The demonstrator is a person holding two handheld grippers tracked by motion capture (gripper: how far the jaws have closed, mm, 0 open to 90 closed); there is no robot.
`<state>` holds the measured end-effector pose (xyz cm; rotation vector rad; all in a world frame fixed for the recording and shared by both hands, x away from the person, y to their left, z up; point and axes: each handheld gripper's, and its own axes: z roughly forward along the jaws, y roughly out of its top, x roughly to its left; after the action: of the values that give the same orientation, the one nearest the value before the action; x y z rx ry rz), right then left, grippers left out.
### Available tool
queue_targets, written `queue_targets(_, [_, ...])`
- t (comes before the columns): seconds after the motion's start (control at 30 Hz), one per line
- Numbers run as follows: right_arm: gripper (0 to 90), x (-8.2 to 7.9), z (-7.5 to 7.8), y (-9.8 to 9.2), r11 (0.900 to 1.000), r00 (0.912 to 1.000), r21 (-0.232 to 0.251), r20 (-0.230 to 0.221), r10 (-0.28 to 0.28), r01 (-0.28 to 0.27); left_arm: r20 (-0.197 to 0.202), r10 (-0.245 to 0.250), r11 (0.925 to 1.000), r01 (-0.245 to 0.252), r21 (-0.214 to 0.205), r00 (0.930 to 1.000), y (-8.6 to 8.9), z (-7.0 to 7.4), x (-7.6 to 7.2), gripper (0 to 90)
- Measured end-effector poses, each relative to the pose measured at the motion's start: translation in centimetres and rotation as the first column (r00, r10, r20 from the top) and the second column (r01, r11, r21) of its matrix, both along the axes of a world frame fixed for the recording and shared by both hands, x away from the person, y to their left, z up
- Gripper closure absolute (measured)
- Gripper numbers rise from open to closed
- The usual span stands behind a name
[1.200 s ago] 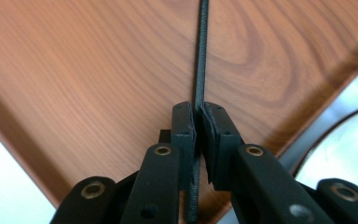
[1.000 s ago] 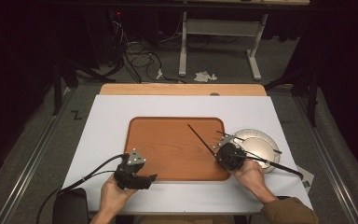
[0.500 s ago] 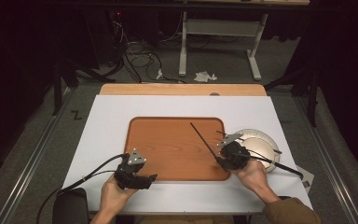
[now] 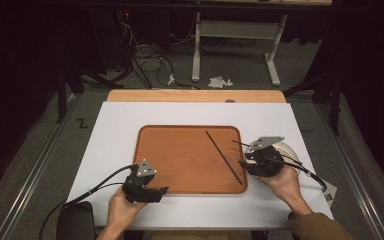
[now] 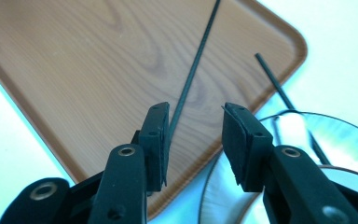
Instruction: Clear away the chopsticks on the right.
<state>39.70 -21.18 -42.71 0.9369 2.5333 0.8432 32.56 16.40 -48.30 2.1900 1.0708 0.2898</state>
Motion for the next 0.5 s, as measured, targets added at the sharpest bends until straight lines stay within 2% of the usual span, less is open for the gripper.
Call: queue_targets(0.5, [62.2,0.7,1.8,-3.3,0.9946,0.9967,0.076,0.033,-0.074,0.071,-0.003,-0.001,1.0,0.001,0.001,1.0,0.0,0.0,0.1,32.2])
